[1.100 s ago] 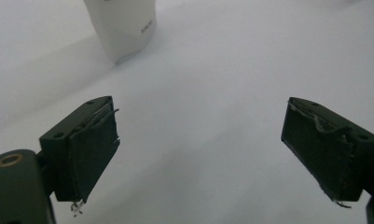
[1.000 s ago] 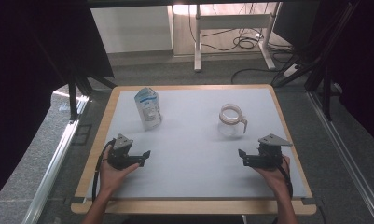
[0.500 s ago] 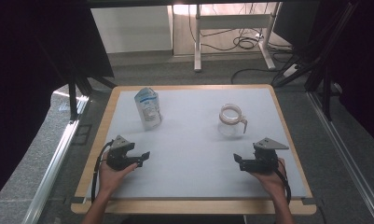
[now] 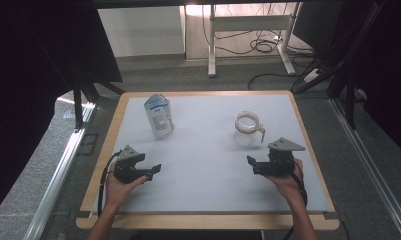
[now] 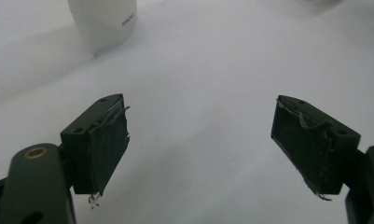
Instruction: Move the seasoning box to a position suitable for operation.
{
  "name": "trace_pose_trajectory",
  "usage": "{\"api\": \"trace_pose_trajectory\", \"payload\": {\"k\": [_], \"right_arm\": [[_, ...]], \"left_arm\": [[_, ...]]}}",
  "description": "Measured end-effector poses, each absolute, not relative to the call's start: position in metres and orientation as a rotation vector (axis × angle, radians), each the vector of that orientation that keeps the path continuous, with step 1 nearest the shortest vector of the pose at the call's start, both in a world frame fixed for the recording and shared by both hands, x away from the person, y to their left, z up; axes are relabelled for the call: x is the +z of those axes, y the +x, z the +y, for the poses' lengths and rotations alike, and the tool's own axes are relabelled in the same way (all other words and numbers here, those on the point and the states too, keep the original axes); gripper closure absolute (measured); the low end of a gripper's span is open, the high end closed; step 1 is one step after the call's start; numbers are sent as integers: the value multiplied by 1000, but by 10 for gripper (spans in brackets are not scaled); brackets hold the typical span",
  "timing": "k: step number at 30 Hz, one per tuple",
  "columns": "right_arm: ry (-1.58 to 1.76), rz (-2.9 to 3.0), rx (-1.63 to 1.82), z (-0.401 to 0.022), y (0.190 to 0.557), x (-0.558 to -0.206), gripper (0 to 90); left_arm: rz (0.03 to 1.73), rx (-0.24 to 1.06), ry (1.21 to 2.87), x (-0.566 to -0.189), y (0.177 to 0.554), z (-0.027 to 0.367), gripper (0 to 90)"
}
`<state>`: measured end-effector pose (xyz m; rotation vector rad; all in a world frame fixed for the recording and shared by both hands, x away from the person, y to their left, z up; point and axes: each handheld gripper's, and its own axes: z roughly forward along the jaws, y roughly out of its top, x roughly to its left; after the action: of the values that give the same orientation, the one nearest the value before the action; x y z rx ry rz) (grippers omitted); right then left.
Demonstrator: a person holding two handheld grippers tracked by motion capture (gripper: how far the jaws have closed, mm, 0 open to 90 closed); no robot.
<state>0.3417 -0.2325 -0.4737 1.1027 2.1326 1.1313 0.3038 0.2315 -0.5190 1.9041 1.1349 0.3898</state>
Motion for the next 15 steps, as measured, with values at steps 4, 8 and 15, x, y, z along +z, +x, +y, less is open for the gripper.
{"api": "trace_pose_trajectory", "payload": {"k": [4, 8, 15], "right_arm": [[1104, 2128, 1139, -232, 352, -467, 71], [1120, 2122, 1161, -232, 366, -459, 53], [1083, 2144, 1123, -221, 394, -444, 39]], "left_arm": [[1128, 375, 1897, -519, 305, 232, 188], [1103, 366, 1916, -520, 305, 227, 189], [1077, 351, 1924, -519, 305, 224, 190]]}}
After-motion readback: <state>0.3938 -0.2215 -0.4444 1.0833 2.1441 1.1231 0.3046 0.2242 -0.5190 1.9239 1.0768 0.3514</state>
